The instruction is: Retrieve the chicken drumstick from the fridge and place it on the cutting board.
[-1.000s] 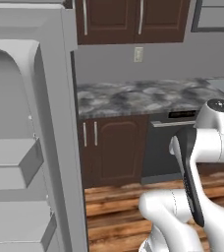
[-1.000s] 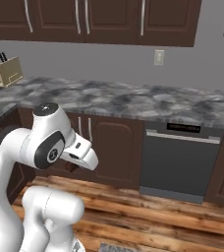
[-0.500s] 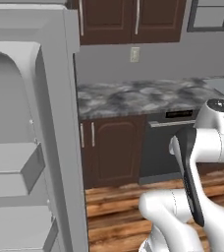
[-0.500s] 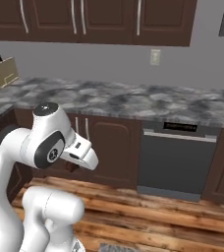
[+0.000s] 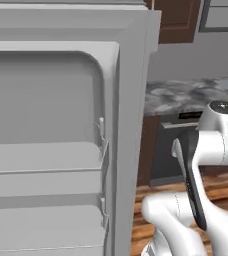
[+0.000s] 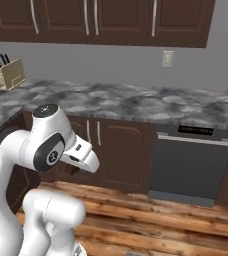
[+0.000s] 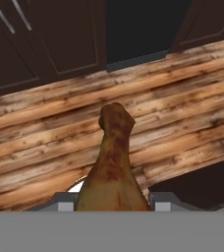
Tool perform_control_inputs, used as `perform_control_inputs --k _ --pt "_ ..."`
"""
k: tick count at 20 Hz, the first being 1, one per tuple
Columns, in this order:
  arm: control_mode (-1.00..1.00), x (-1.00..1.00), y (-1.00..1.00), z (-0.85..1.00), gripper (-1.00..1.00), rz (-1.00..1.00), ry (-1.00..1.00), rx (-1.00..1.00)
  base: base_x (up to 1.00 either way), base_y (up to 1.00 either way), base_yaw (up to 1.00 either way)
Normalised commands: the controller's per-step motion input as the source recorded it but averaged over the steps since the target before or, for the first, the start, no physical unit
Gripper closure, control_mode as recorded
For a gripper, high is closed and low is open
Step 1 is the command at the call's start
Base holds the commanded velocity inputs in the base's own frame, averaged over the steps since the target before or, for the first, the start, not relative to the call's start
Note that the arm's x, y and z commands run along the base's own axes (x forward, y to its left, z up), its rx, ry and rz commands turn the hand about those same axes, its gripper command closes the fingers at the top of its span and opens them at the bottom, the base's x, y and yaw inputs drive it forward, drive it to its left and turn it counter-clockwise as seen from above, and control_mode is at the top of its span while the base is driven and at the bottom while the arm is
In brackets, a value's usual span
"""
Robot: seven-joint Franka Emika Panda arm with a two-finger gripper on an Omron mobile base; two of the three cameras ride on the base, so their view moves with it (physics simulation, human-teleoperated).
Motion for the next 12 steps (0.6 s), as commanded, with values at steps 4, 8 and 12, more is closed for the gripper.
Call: perform_control_inputs --k 4,8,12 --pt "1.0 0.0 0.0 0.0 1.0 0.0 0.0 0.0 0.37 -0.54 0.02" --pt "1.0 0.0 0.0 0.0 1.0 0.0 0.0 0.0 0.62 0.02 0.0" --pt "1.0 0.0 0.0 0.0 1.0 0.0 0.0 0.0 0.79 0.13 0.0"
